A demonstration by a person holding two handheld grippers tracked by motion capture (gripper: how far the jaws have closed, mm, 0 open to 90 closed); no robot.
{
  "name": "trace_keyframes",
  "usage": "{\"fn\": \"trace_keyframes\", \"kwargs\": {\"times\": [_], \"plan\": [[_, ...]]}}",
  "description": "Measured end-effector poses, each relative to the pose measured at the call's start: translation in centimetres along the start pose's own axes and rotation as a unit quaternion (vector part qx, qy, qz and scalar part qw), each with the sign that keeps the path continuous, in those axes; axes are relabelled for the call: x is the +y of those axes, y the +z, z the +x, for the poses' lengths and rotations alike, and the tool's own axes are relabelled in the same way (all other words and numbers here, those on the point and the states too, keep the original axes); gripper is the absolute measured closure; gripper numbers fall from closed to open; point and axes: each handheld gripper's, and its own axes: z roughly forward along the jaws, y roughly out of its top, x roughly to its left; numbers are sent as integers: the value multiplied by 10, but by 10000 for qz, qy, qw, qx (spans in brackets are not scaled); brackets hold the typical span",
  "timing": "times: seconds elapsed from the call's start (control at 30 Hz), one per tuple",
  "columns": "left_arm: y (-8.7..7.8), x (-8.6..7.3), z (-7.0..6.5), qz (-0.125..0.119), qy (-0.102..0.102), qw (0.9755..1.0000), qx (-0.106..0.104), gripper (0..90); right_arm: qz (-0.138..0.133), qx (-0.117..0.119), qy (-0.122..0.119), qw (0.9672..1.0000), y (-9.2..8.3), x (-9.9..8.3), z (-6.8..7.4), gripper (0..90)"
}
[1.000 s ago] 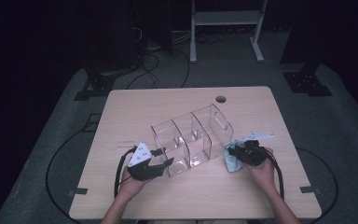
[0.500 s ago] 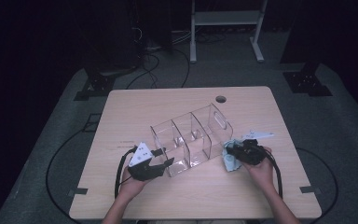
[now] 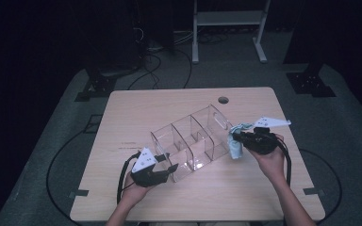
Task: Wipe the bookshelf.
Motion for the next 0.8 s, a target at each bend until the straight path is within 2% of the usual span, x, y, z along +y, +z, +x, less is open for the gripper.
{"fn": "trace_keyframes", "kwargs": {"times": [0.13,0.27,0.37,0.47,0.6,0.8], "plan": [[0,0,0,-18,-4,10000,3,469,207,-61,-11,9998,10,-15,0,816],[-1,-1,-1,-15,5,10000,8,469,435,0,209,9988,32,-40,-5,816],[-1,-1,-1,-4,3,10000,10,468,824,-44,253,9963,49,-56,-6,816],[-1,-1,-1,8,2,10000,7,466,990,-13,282,9947,57,-63,-6,816],[-3,-1,0,12,35,10000,2,457,853,36,303,9959,52,-59,-5,816],[-10,0,2,15,-58,10000,-32,376,803,67,330,9962,50,-59,-6,816]]}}
